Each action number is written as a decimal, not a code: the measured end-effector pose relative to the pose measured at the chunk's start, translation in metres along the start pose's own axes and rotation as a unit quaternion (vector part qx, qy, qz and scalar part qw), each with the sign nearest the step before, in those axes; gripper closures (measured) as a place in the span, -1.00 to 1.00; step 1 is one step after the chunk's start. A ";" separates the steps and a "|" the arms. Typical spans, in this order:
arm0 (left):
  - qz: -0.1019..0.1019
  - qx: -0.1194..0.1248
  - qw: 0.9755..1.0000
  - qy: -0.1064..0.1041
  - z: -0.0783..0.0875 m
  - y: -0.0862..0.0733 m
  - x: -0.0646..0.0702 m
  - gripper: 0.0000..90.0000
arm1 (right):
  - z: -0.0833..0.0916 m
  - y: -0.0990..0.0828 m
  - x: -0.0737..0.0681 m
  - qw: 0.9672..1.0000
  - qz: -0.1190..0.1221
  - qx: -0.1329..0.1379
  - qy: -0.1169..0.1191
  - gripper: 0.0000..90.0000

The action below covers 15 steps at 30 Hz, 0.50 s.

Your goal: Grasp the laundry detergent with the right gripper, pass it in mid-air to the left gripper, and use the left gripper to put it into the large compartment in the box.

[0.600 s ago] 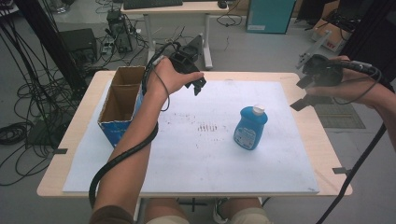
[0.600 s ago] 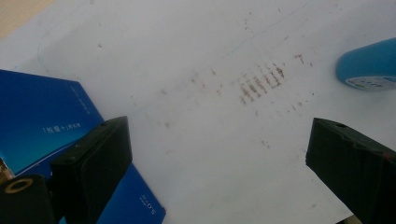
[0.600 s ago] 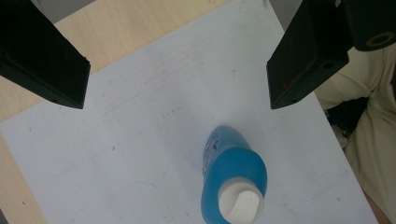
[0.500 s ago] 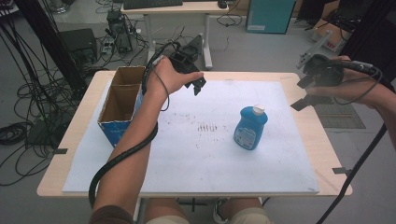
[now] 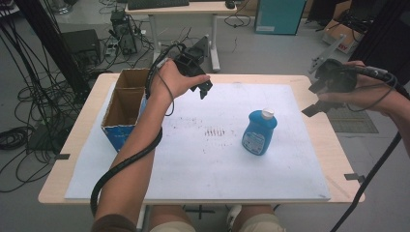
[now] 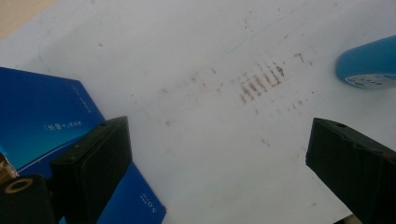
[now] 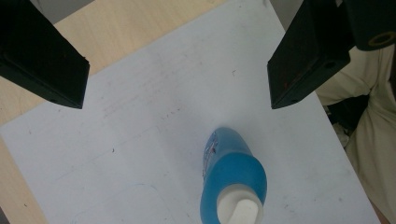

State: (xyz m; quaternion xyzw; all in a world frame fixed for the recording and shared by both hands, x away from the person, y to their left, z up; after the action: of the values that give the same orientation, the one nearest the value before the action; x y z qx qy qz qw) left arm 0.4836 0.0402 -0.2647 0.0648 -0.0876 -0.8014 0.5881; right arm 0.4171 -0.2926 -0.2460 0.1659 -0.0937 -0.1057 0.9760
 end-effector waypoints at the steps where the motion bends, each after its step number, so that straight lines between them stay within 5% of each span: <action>1: 0.000 0.001 1.000 0.000 0.000 0.000 0.000 -0.84 | -0.001 -0.001 -0.001 1.000 -0.002 0.002 -0.002 -0.88; 15: -0.006 0.002 1.000 0.000 0.002 -0.005 0.003 -0.84 | -0.015 -0.027 -0.024 0.999 -0.023 0.022 -0.018 -0.89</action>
State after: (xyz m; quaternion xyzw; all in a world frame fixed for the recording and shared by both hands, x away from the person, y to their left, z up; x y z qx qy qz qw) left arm 0.4777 0.0393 -0.2643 0.0671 -0.0889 -0.8048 0.5830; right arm 0.3925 -0.3071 -0.2729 0.1873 -0.1101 -0.1295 0.9675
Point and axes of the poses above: each handheld gripper's, and its own axes: z roughly backward along the jaws, y roughly out of its top, x roughly to its right, the point moved 6 cm from there along -z, roughly forward along the jaws, and after that the axes turned 15 degrees about z, right-handed, at the moved point
